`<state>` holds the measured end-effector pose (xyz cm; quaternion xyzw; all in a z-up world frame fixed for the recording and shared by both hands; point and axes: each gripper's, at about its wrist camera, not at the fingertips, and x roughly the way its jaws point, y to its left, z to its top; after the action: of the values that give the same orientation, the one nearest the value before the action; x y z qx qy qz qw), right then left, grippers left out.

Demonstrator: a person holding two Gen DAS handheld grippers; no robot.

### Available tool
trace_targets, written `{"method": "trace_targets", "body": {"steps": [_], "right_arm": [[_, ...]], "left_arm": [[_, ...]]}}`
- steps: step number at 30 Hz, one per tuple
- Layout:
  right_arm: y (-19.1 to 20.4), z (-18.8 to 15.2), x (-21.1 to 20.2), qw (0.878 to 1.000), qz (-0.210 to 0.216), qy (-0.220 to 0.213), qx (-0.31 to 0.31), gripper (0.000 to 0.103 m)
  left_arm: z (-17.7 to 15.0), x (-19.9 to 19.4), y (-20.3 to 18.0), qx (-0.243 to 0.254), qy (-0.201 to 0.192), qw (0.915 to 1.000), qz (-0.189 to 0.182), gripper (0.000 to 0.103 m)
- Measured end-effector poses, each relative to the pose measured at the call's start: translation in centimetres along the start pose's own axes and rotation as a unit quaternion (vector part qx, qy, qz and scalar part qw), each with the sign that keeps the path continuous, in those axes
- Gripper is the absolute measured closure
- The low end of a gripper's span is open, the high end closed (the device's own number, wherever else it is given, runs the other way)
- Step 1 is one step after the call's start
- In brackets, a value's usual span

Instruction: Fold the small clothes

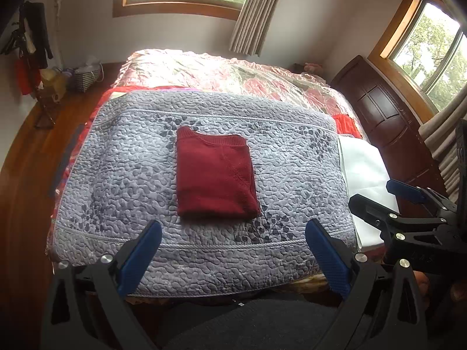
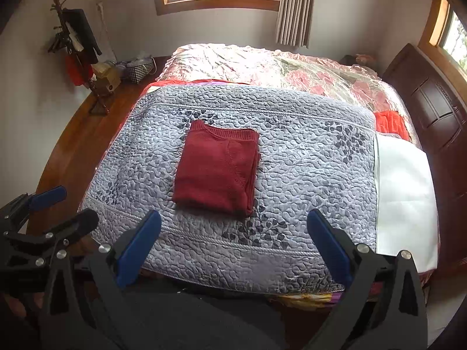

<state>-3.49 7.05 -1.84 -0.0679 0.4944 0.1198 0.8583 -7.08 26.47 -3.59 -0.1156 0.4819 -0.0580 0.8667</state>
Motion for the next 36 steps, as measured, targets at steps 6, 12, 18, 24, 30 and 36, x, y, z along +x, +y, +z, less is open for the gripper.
{"method": "trace_targets", "body": {"steps": [6,12,18,24,30,36], "right_arm": [[0.2,0.8,-0.2,1.000,-0.008,-0.007,-0.005,0.004],[0.5,1.5,-0.3,1.000,-0.010,-0.009,-0.013,0.004],[0.4,2.1,-0.6,1.000,-0.015,-0.017,-0.017,0.003],[0.1,2.6,-0.7,0.999,-0.016,-0.022,-0.016,0.003],[0.1,2.5,-0.2,1.000,-0.014,-0.018,-0.013,0.003],[0.0,2.4,0.1,1.000,-0.011,-0.014,-0.010,0.003]], "left_arm": [[0.8,0.3,0.3,-0.003,0.003,1.0000,0.003,0.004],[1.5,0.4,0.4,-0.004,0.006,1.0000,0.005,0.004],[1.9,0.5,0.2,-0.004,0.002,1.0000,0.004,0.004],[2.5,0.5,0.0,0.000,-0.002,1.0000,0.005,0.004],[2.6,1.1,0.0,0.002,0.006,1.0000,0.002,0.004],[2.5,1.2,0.1,0.000,0.006,1.0000,0.001,0.004]]}}
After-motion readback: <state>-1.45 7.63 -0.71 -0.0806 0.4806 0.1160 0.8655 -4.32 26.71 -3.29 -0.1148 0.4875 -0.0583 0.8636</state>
